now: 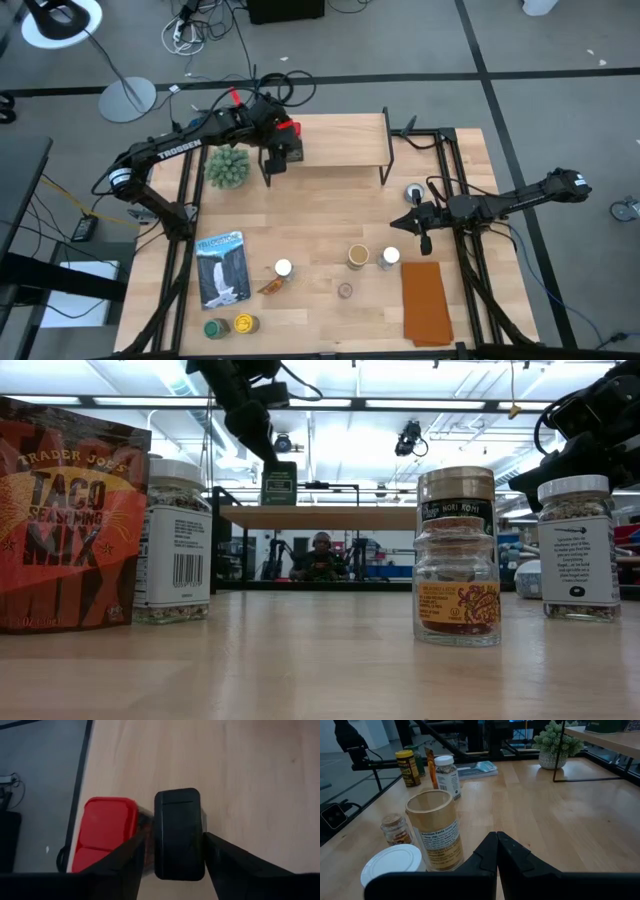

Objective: Shelf spices
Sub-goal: Put the black seasoning can on the shelf, then put the gold seasoning bottle on the shelf

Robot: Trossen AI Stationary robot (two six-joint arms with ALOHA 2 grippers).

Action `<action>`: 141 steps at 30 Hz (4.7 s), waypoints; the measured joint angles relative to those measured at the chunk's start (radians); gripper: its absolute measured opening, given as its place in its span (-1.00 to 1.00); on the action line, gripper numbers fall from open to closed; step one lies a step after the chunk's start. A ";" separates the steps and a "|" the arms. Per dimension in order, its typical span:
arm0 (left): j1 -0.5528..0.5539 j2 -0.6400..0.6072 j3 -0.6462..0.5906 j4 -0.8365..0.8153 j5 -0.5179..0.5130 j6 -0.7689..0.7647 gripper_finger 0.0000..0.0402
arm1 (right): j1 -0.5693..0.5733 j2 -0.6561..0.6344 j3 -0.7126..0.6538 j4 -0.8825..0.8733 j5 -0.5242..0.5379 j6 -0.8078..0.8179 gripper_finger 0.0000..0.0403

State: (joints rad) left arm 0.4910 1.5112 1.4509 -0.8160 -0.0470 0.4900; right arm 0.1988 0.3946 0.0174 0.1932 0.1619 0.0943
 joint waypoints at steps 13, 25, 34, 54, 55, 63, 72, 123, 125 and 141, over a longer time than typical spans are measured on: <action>-0.015 -0.001 0.026 -0.027 -0.006 -0.004 0.01 | 0.000 0.000 0.000 0.000 0.000 0.000 -0.96; -0.073 -0.032 0.131 -0.119 0.000 -0.096 0.02 | 0.000 0.000 0.000 0.000 0.000 0.000 -0.96; -0.142 -0.248 -0.052 0.019 0.134 -0.211 0.02 | 0.000 0.000 0.000 0.000 0.000 0.000 -0.96; -0.518 -1.052 -0.854 0.366 -0.044 -0.600 0.02 | 0.000 0.000 0.000 0.000 0.000 0.000 -0.96; -0.528 -1.073 -0.880 0.370 -0.047 -0.600 0.02 | 0.000 0.000 0.000 0.000 0.000 0.000 -0.96; -0.552 -1.169 -1.045 0.432 -0.046 -0.657 0.02 | 0.000 0.000 0.000 0.000 0.000 0.000 -0.96; -0.552 -1.165 -1.171 0.429 -0.047 -0.654 0.02 | 0.000 0.000 0.000 0.000 0.000 0.000 -0.96; -0.552 -1.165 -1.182 0.467 -0.101 -0.624 0.02 | 0.264 1.008 1.150 -1.124 0.392 0.713 -0.99; -0.552 -1.165 -1.182 0.467 -0.101 -0.624 0.02 | 0.264 1.072 1.195 -1.136 0.367 0.712 -0.98; -0.552 -1.165 -1.182 0.463 -0.098 -0.656 0.02 | 0.212 1.184 1.328 -1.100 0.231 0.663 -0.49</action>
State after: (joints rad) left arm -0.0612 0.3462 0.2687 -0.3531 -0.1452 -0.1658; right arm 0.4105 1.5783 1.3451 -0.9064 0.3926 0.7576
